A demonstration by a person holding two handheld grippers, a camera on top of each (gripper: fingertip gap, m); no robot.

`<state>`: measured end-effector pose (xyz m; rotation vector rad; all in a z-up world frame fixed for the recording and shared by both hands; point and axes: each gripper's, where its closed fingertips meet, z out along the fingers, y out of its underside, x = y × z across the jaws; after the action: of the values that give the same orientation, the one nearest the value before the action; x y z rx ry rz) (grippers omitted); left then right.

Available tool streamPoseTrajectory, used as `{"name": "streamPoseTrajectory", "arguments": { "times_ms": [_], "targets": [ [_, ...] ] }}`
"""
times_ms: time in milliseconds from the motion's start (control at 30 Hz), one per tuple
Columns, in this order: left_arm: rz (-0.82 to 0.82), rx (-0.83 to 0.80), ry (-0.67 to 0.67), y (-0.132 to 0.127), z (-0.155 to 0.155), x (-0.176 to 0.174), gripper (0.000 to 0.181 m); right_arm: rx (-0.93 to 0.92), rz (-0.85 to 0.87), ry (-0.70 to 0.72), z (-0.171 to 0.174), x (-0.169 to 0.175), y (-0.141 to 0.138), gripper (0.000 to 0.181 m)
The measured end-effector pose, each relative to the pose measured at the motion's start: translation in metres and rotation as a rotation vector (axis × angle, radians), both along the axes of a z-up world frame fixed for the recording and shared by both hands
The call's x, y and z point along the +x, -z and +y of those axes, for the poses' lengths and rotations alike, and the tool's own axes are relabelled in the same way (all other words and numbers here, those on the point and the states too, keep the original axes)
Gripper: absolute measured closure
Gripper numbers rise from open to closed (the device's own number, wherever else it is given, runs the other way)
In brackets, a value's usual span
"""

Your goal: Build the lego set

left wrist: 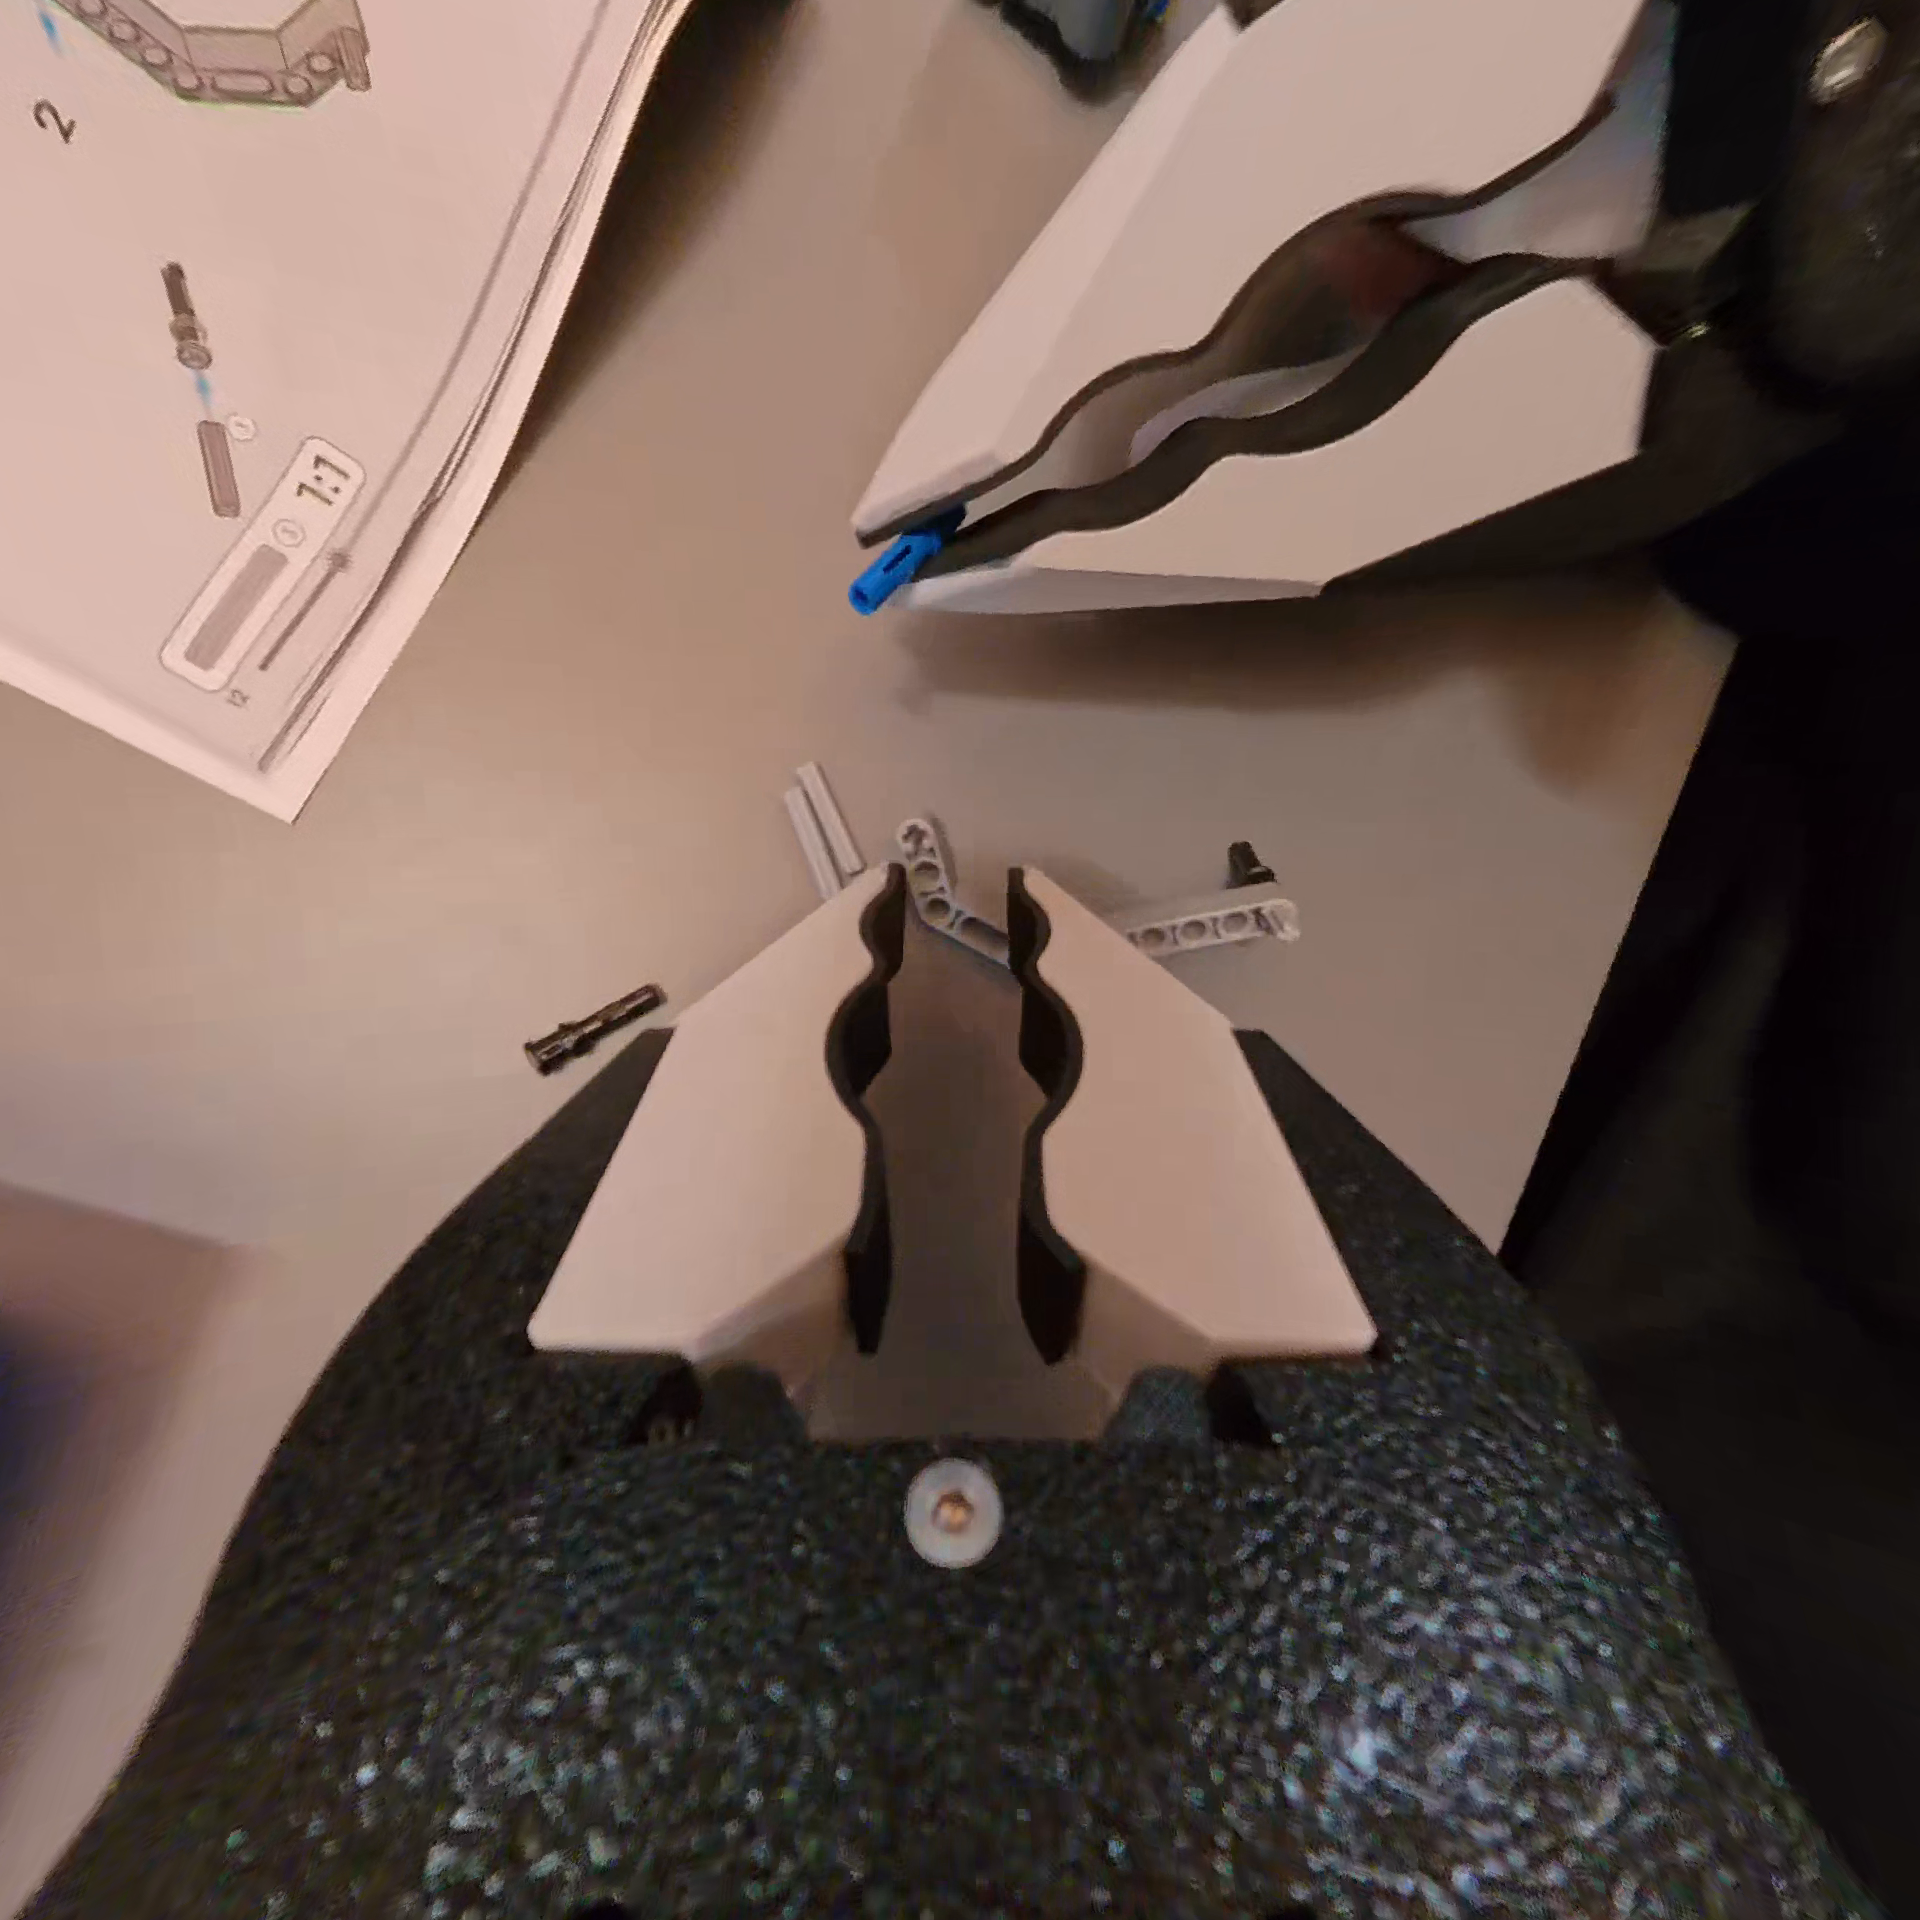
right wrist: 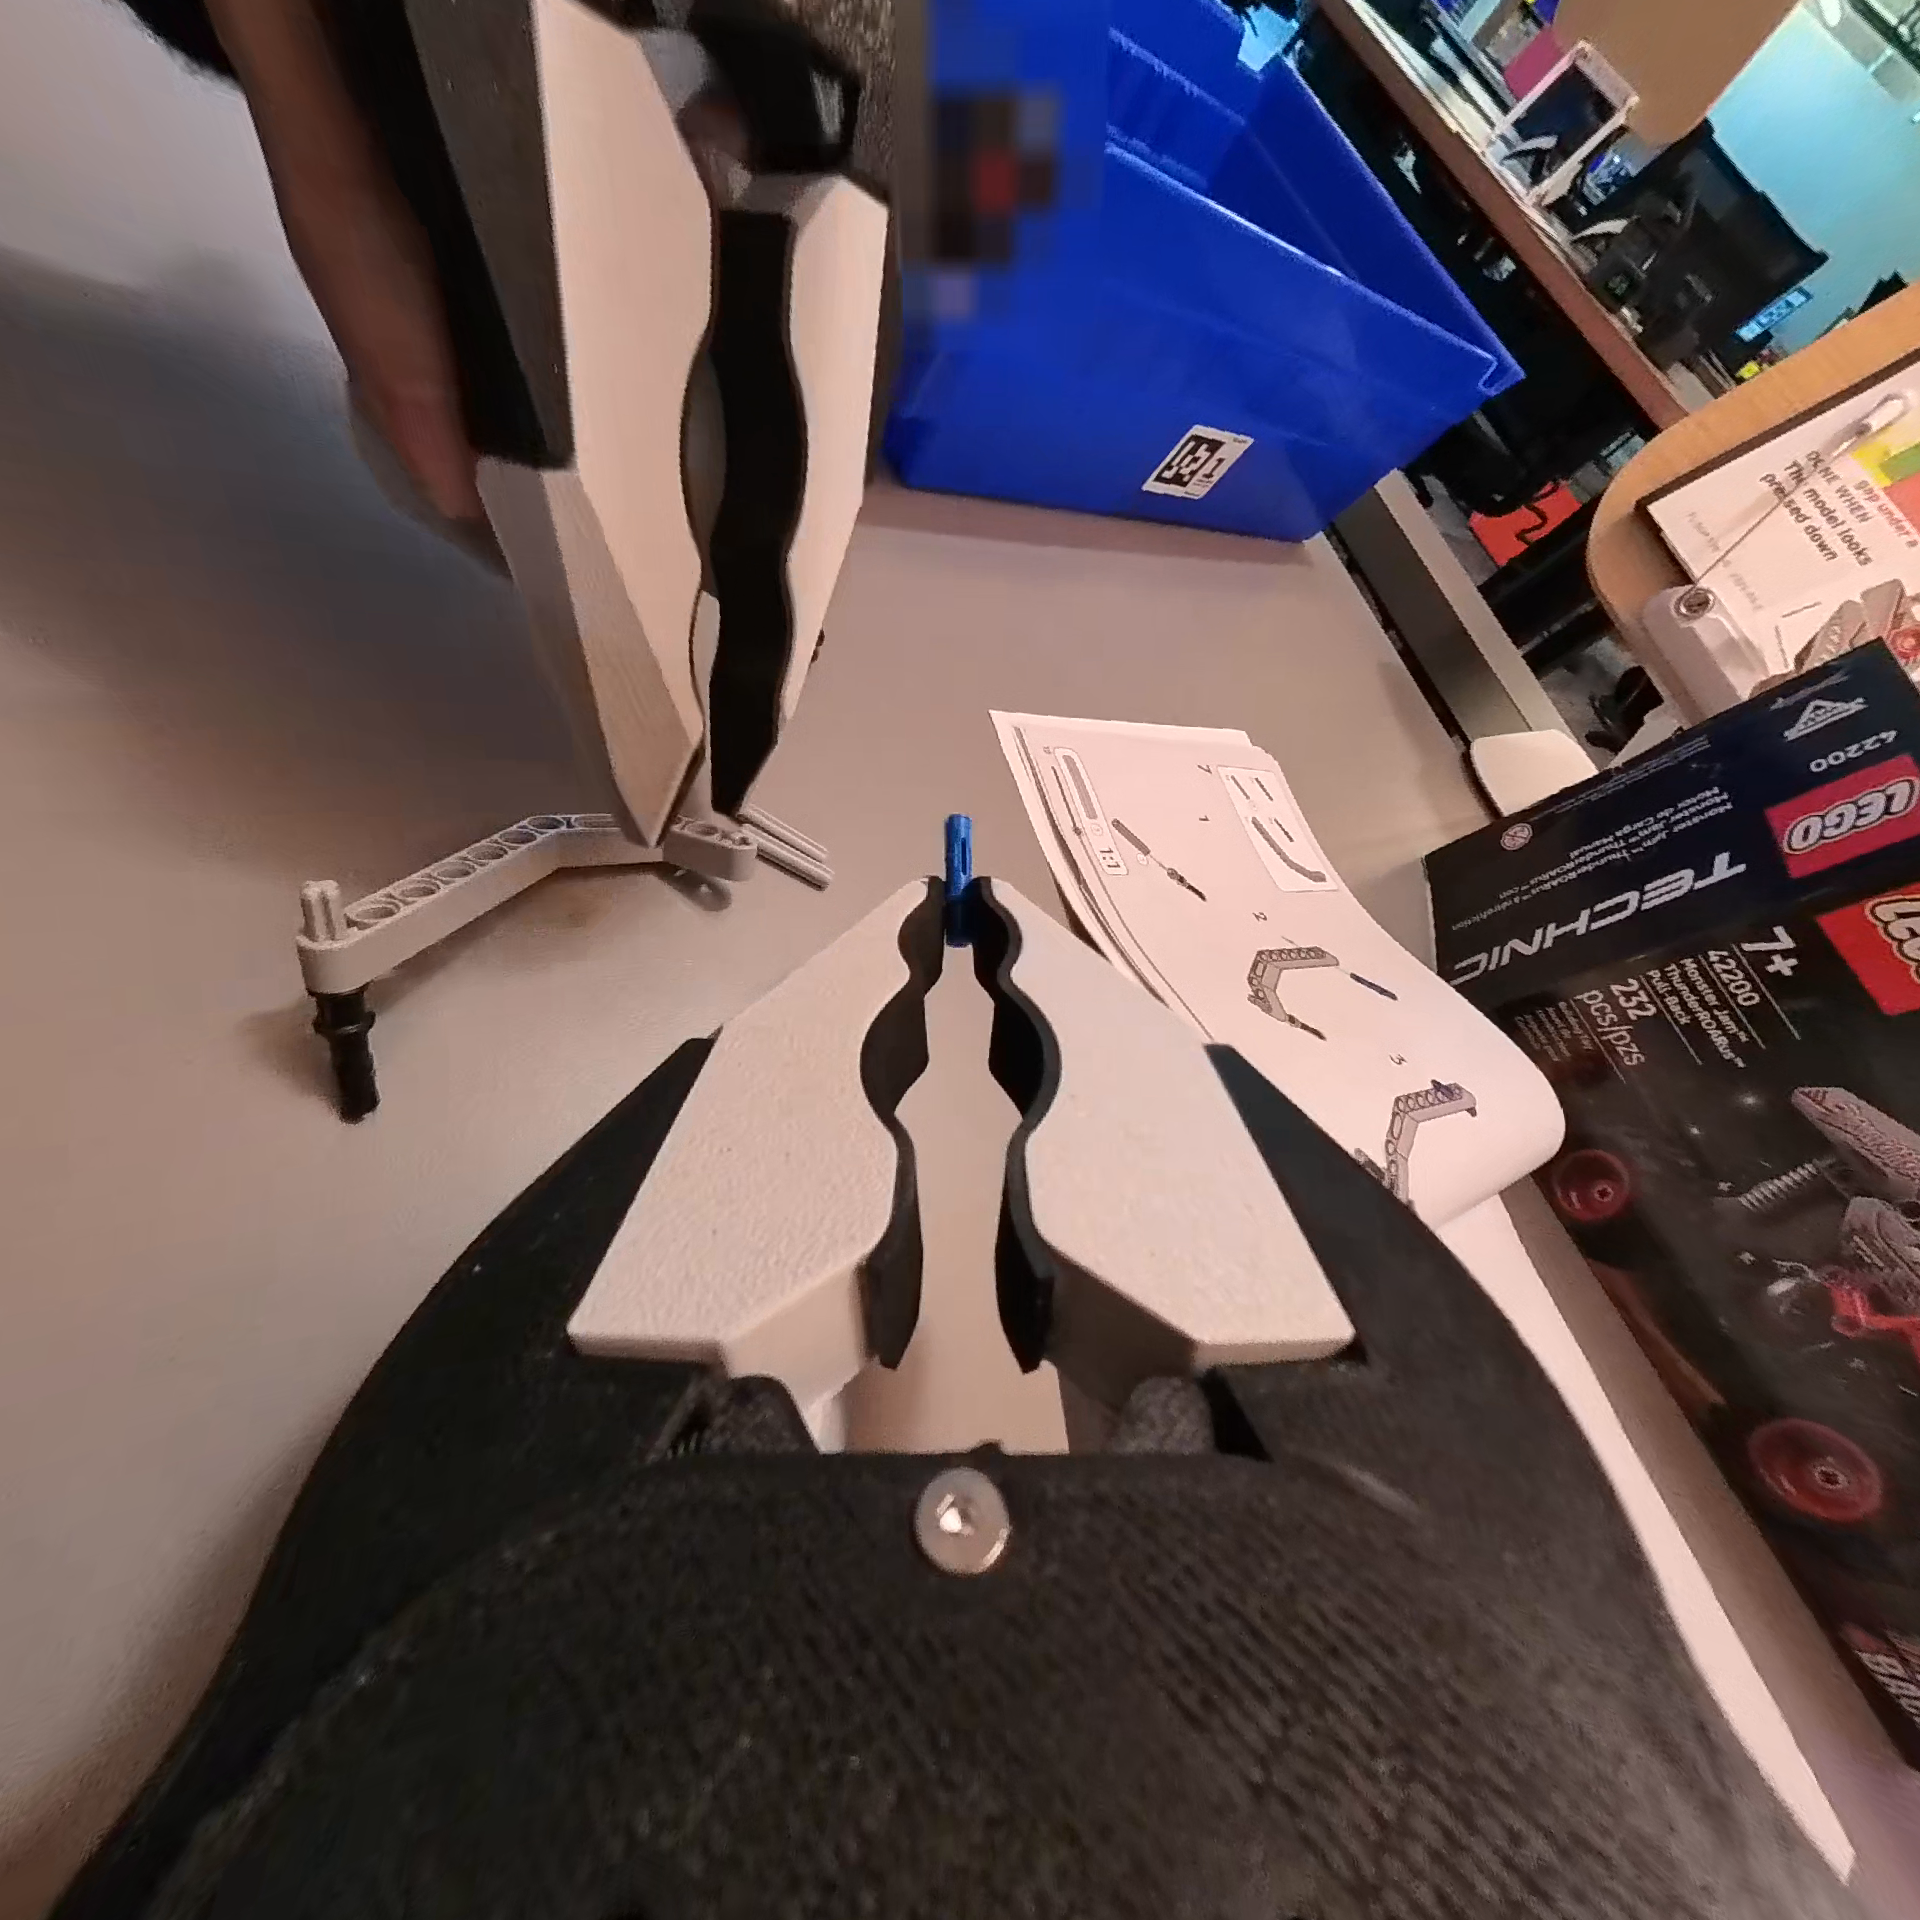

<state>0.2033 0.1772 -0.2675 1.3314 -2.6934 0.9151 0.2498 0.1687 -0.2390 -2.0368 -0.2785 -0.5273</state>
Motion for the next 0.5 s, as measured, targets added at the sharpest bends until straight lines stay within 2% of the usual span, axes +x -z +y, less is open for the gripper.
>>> {"name": "streamPoseTrajectory", "arguments": {
  "times_ms": [33, 133, 300, 400, 500],
  "targets": [
    [0.009, 0.022, -0.006, 0.004, 0.002, 0.000, 0.163, 0.000, -0.001, -0.001, 0.000, 0.000, 0.000, 0.179],
    [0.019, 0.043, -0.025, 0.011, 0.005, 0.003, 0.168, -0.007, 0.005, -0.006, 0.000, -0.001, 0.001, 0.178],
    [-0.002, -0.075, 0.024, 0.007, -0.009, 0.008, 0.177, -0.016, 0.010, -0.016, 0.000, -0.002, 0.003, 0.179],
    [-0.092, -0.177, 0.089, -0.009, -0.008, 0.013, 0.177, -0.011, 0.019, -0.017, 0.000, -0.002, 0.003, 0.179],
    [-0.253, -0.340, 0.151, -0.039, 0.001, 0.017, 0.176, 0.008, -0.015, -0.014, 0.000, -0.001, -0.002, 0.179]
  ]
}}
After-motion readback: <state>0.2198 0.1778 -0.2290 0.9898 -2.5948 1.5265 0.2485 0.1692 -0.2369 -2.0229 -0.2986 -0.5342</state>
